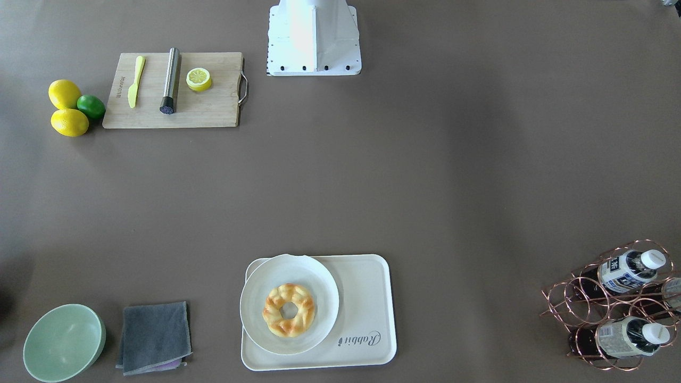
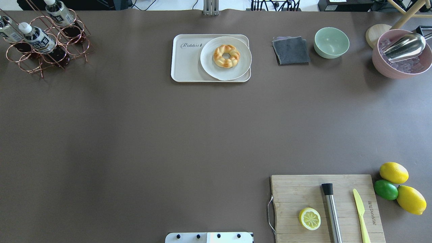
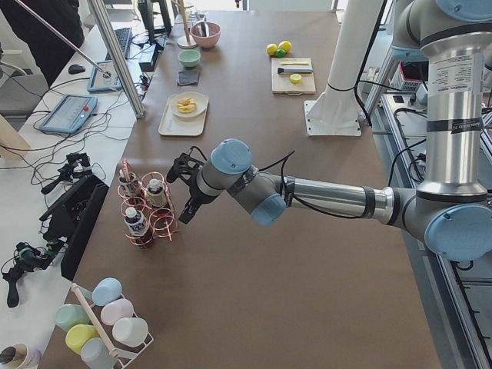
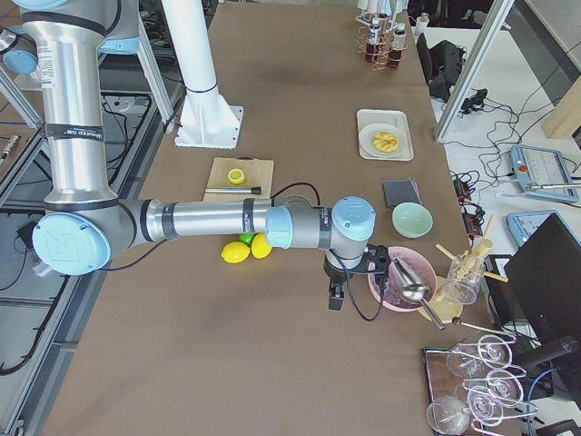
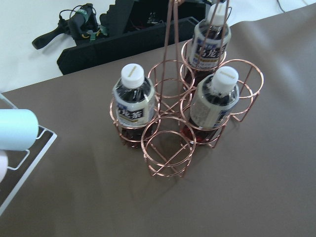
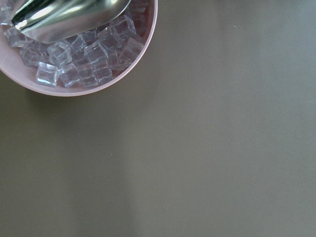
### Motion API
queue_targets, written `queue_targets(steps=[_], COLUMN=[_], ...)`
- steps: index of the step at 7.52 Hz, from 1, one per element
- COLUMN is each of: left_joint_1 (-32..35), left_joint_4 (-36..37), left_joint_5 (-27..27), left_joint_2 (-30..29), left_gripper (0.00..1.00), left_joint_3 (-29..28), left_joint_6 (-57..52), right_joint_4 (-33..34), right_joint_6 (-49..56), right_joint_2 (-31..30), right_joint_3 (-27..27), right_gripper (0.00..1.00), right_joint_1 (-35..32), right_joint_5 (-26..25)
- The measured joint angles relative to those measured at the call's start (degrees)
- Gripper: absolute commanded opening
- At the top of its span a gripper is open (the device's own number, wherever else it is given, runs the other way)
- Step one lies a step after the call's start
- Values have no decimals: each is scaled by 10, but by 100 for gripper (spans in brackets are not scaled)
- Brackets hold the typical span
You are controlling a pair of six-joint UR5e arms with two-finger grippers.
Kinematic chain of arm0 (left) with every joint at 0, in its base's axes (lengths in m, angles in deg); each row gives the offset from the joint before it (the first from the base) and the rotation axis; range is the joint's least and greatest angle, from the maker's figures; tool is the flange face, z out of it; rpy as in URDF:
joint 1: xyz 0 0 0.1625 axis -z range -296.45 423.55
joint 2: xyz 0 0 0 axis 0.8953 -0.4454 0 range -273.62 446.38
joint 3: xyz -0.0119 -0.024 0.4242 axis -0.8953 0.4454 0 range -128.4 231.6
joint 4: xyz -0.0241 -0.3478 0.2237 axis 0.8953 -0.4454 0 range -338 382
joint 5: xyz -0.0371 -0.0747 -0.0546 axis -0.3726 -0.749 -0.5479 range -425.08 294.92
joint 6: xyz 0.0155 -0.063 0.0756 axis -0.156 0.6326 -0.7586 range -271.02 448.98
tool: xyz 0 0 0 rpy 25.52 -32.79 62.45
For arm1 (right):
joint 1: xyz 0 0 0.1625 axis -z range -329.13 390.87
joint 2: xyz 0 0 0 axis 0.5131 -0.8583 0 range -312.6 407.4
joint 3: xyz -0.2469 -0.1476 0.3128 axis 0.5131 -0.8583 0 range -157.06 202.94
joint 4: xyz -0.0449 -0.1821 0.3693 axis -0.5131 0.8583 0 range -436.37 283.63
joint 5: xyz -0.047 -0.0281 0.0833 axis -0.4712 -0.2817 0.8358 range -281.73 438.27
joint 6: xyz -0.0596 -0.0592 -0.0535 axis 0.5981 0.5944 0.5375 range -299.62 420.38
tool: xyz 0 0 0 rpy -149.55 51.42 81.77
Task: Place tea on tray
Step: 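Reach the left gripper down to a tea bottle in the copper rack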
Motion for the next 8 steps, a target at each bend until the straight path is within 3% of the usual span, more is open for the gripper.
queue_targets(steps=[2,4,8], left_joint_1=[-82,-149,-170], left_joint_4=[-54,-65,-20], left_joint_5=[77,170,213], left_joint_2=[-18,-45,-127], left_gripper=[97,97,97], left_joint_3=[6,-1,-52], left_joint_6=[139,206,214], right_joint_4=[0,0,0], right_joint_6=[-5,-7,-8], right_joint_2=[0,5,7], right_joint_3=[-3,-6,-10], right_gripper=[100,100,100], right_joint_1=[0,0,-1], right_joint_5=[0,-1,0])
